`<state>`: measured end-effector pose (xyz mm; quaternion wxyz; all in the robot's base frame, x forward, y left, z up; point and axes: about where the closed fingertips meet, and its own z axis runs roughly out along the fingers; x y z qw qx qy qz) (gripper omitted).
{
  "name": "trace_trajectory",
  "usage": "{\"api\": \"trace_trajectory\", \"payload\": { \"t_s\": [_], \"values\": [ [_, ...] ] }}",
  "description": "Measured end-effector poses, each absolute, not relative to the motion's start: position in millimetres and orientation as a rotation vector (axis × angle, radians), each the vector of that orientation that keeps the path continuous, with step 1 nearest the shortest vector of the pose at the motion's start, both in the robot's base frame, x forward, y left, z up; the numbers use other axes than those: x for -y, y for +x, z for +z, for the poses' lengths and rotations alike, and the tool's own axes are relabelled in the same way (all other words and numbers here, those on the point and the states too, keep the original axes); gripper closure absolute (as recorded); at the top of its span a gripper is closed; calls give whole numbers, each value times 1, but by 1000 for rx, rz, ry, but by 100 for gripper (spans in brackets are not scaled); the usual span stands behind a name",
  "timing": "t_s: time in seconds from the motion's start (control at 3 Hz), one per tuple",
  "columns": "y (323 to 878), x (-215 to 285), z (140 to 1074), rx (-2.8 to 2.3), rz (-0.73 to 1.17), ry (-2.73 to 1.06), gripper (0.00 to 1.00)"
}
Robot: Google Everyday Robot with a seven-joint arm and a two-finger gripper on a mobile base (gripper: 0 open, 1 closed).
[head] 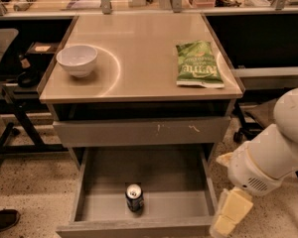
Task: Pick pepsi can from middle drawer and place on counter
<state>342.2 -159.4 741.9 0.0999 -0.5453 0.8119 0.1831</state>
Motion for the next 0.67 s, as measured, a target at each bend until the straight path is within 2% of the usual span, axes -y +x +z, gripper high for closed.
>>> {"api": "trace_trajectory", "payload": {
  "t_s": [0.67],
  "values": [
    [379,116,660,-2343,633,-1471,0]
  ]
}}
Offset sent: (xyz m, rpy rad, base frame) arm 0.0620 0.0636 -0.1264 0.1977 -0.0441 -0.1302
